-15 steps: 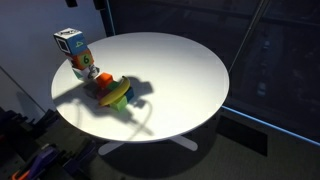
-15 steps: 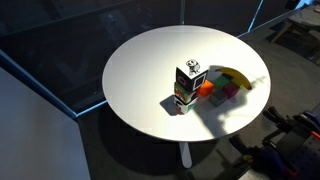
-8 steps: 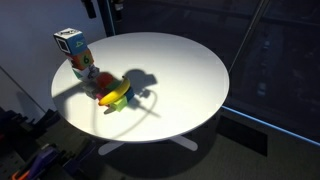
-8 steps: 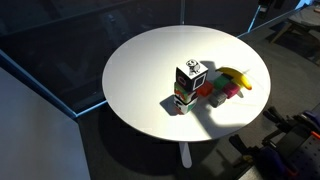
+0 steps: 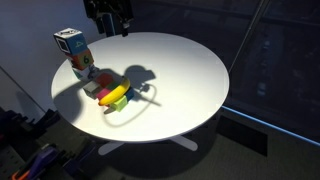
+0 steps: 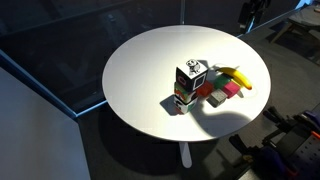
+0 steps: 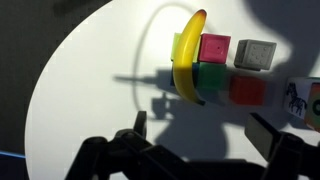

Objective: Take the bananas off of the block

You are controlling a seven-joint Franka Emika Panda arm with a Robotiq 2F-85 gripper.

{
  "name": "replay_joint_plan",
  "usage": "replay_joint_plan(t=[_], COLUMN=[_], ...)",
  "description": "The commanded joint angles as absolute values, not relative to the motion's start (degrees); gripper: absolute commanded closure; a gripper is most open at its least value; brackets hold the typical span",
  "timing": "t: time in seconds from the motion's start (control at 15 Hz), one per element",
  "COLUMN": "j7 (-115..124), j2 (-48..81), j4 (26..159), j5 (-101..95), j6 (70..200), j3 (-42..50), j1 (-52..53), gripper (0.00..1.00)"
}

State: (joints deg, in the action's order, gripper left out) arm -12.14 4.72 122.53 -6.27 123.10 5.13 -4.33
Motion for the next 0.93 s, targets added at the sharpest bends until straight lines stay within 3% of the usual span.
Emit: replay_joint_plan(t=[0.0, 0.4, 0.87], j7=[-12.2, -11.9, -11.7], j2=[9.3, 15.2, 20.0], j4=[120.8, 121.6, 121.3], j5=[-6.5, -5.7, -1.0], j6=[126.1, 133.8, 133.3], j3=[4.7, 4.6, 4.1], j1=[-4.6, -5.2, -6.4], gripper=[0.0, 0.0, 0.0])
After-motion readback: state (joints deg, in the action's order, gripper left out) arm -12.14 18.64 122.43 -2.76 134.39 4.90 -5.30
